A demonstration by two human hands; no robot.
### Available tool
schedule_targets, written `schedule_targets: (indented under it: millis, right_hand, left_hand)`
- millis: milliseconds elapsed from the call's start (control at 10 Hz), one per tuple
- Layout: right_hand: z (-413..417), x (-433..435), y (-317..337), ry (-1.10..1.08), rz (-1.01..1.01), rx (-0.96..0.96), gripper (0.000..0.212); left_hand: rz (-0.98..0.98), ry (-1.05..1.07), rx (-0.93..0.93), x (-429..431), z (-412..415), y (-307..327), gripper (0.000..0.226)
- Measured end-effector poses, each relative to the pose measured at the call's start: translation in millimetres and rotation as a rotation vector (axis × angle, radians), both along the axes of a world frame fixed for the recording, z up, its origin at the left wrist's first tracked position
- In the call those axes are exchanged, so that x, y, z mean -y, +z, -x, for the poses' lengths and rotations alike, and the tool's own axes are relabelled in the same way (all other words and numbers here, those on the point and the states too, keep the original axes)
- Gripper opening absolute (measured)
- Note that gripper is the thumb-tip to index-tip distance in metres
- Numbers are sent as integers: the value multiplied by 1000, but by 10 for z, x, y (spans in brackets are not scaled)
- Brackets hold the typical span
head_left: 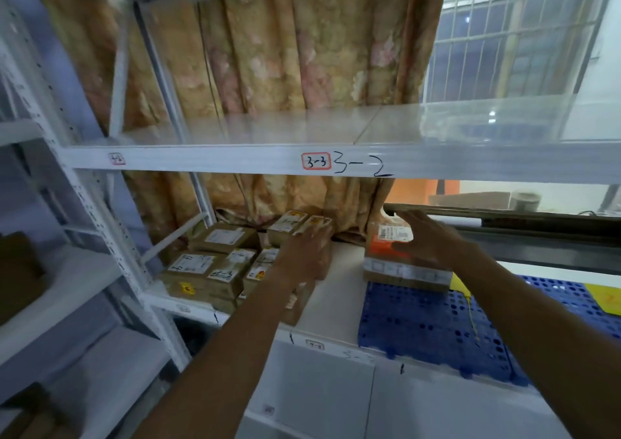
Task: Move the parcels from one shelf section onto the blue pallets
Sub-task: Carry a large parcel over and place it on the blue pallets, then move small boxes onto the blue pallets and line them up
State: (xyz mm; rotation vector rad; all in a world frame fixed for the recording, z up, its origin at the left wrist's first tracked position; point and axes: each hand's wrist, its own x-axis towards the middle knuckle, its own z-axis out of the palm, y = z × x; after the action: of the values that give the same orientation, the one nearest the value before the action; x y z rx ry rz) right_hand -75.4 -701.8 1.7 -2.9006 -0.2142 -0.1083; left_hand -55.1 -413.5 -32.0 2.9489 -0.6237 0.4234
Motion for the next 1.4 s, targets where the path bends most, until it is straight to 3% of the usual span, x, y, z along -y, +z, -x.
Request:
schedule_targets:
  millis: [200, 300, 400, 500, 700, 1000, 1200, 1300, 1400]
  right_hand:
    - [378, -1038, 363, 48, -18, -38, 96]
    - [663, -1535, 589, 81, 17, -44, 77]
    - [815, -1921, 728, 64, 126, 4, 79]
    - [885, -2235, 716, 40, 175, -65, 96]
    - [1004, -2776, 692, 22, 249, -81, 106]
    - [489, -3020, 563, 37, 254, -90, 113]
    - [-107, -3085, 468, 72, 196, -105, 84]
    - [-224, -3110, 237, 48, 116, -180, 76]
    - [-304, -3181, 187, 58, 164, -248, 72]
  left_hand:
    - [72, 49, -87, -1074, 487, 303, 76]
    - [81, 121, -61, -1618, 755, 418, 73]
    - [74, 168, -30, -2121, 972, 452, 72]
    - [106, 186, -37, -2571, 1057, 369, 73]
    - [126, 160, -64, -2941, 1355, 473, 74]
    - [142, 160, -77, -3012, 914, 344, 79]
    - [76, 219, -127, -3081, 330, 264, 73]
    - [80, 265, -167, -3055, 106, 157, 73]
    - [97, 250, -194, -3037, -128, 16, 77]
